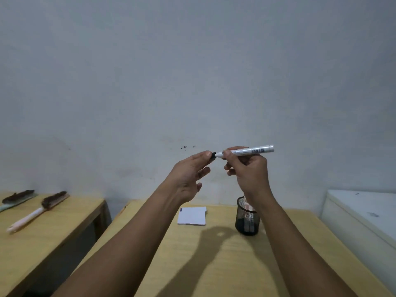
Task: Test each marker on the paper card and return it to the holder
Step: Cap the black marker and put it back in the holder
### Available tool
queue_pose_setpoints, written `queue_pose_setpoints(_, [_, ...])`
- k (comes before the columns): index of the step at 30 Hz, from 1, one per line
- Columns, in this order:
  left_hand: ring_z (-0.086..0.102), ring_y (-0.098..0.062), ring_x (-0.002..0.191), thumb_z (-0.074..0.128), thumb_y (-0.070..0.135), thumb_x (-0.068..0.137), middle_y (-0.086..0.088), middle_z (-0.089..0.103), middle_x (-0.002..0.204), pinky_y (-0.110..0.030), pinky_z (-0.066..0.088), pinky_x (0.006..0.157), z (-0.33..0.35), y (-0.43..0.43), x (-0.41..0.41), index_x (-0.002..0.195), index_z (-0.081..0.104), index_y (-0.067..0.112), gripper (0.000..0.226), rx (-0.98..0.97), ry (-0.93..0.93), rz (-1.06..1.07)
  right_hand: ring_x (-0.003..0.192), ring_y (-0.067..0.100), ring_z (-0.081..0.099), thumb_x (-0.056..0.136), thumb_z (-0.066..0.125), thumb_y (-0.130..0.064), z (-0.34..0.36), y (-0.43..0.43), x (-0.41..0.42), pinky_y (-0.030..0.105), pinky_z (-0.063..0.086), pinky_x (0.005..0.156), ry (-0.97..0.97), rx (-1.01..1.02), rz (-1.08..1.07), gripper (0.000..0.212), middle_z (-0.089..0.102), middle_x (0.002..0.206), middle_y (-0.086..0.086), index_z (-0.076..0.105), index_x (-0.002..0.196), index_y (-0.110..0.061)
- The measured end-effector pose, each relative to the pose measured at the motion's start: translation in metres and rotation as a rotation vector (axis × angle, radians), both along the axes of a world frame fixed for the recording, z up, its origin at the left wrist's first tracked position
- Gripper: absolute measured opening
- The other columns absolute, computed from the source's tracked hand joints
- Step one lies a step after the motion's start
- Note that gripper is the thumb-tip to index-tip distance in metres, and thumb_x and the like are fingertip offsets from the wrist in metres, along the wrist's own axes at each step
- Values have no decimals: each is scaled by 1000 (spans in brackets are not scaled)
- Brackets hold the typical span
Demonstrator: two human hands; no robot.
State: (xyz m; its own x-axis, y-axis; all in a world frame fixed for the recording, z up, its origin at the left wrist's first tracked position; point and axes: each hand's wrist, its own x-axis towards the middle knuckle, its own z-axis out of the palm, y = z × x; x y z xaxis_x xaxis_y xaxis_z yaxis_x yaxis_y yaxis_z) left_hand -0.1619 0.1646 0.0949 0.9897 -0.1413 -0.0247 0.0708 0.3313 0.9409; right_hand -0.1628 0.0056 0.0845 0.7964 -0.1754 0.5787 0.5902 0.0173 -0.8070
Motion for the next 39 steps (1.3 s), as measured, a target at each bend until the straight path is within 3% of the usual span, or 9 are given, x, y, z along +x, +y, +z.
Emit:
queue_pose_setpoints(7, [58, -11, 95, 77, 34, 84, 16, 76, 100, -40, 29, 89, 19, -13, -20, 105, 75, 25, 24, 29, -119, 7, 67, 14, 64, 93, 72, -19, 21, -8, -23, 31, 54, 61, -33, -28, -5, 9, 78, 80, 1, 78, 88, -15])
queue_pose_setpoints(12, [62, -12, 103, 80, 27, 80, 4, 76, 112, -47, 29, 99, 16, -16, -22, 108, 76, 19, 30, 24, -186, 79, 68, 11, 62, 92, 73, -25, 21, -5, -26, 33, 52, 66, 49, 41, 7, 13, 77, 78, -2, 78, 89, -13])
queue_pose_setpoints(17, [64, -13, 98, 80, 21, 82, -3, 76, 110, -37, 33, 87, 11, -25, -27, 108, 75, 13, 28, 38, -242, 169, 73, 12, 64, 89, 76, -33, 14, -5, -23, 32, 50, 70, 182, 120, 23, 21, 76, 83, -1, 76, 94, -13])
queue_pose_setpoints(20, [65, -10, 92, 80, 20, 82, 0, 76, 101, -27, 42, 79, 15, -31, -22, 103, 77, 15, 22, 111, -331, 258, 91, 11, 65, 78, 85, -38, 7, -16, -19, 31, 50, 78, 254, 218, -81, 55, 70, 105, 0, 64, 124, -16])
queue_pose_setpoints(23, [71, -10, 90, 83, 19, 80, -1, 77, 95, -27, 54, 84, 18, -37, -9, 101, 78, 13, 22, 200, -465, 327, 106, 14, 57, 74, 88, -41, -5, -34, -13, 26, 48, 82, 211, 99, -332, 81, 55, 123, 1, 46, 141, -26])
queue_pose_setpoints(26, [74, -10, 89, 86, 40, 69, 10, 78, 85, -50, 53, 95, 15, -46, 8, 86, 78, 34, 19, 381, -566, 352, 108, 15, 56, 77, 83, -46, -14, -50, -6, 47, 49, 98, 108, -170, -447, 43, 57, 119, -8, 60, 113, -44])
queue_pose_setpoints(28, [73, -5, 87, 82, 52, 63, 20, 76, 79, -55, 48, 96, 11, -57, 20, 76, 75, 42, 18, 532, -600, 348, 98, 8, 60, 80, 79, -46, -17, -58, 0, 57, 48, 98, 85, -390, -448, 18, 67, 103, -18, 64, 91, -47])
queue_pose_setpoints(34, [68, 1, 88, 83, 44, 75, 20, 74, 82, -46, 37, 98, -2, -92, 51, 81, 75, 34, 15, 718, -584, 352, 73, 0, 65, 81, 84, -26, -32, -82, 27, 22, 52, 68, 147, -524, -382, 17, 74, 84, -6, 74, 92, -17])
queue_pose_setpoints(39, [65, -4, 94, 71, 61, 80, 20, 73, 92, -41, 31, 84, -25, -109, 87, 112, 69, 36, 40, 819, -592, 293, 73, 2, 66, 87, 78, -21, -57, -103, 56, 9, 49, 60, 137, -500, -394, 29, 71, 82, -3, 57, 107, -23])
